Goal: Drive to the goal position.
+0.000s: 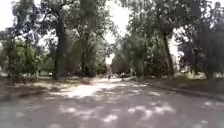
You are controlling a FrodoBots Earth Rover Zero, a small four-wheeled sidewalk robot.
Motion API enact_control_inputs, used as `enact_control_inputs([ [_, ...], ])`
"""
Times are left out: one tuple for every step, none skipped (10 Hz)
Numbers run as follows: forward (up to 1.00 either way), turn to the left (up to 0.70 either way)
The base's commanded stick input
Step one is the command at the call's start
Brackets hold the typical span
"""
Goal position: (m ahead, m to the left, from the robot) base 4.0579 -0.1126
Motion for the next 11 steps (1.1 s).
enact_control_inputs([
  [0.7, 0.0],
  [0.7, 0.0],
  [0.7, 0.0],
  [0.7, 0.0],
  [0.7, 0.0],
  [0.7, 0.0],
  [0.7, 0.0],
  [0.7, 0.0],
  [0.7, 0.0],
  [0.7, 0.0],
  [0.7, 0.0],
])
